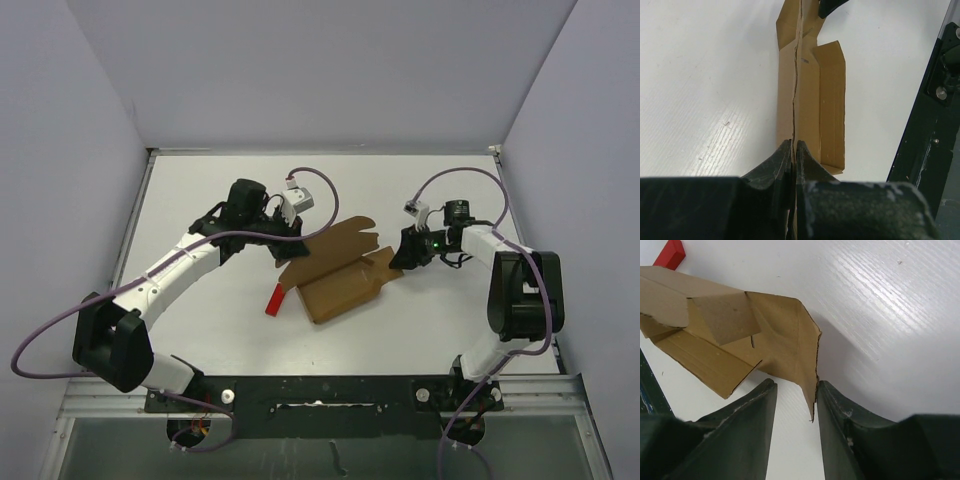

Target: Fold the paper box

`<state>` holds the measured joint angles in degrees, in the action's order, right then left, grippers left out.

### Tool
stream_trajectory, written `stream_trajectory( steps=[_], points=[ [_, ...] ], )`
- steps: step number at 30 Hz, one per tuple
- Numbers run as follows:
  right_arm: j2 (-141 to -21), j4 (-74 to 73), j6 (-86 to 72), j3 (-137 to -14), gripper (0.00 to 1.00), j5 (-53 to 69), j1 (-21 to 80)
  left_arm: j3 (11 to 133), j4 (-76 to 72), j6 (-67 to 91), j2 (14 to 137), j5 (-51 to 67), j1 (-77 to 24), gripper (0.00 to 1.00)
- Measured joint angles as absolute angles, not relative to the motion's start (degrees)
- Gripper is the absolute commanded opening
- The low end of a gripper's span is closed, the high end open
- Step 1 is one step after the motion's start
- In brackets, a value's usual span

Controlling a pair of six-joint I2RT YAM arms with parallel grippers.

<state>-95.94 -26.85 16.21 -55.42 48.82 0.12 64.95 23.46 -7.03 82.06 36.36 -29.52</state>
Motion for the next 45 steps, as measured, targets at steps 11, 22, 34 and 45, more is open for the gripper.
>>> stream_trajectory(
  steps=[11, 22, 34, 45],
  points=[
    [-97.0, -26.8, 15.6, -56.6, 0.00, 47.5, 0.9, 64.5, 23.2, -6.6, 82.1, 37.1, -29.5, 0.00],
    [-90.0, -25.0, 14.7, -55.5, 0.00, 51.2, 0.8, 64.2, 20.4, -4.3, 82.1, 35.3, -27.7, 0.00],
    [-87.5, -23.2, 14.6, -54.2, 0.04, 55.2, 2.9, 63.1, 17.7, -3.0, 82.1, 35.0, -26.9, 0.00],
    [-91.1, -24.7, 16.4, -54.2, 0.17, 59.2, 3.8, 62.3, 16.9, -3.0, 82.1, 36.8, -26.9, 0.00]
  ],
)
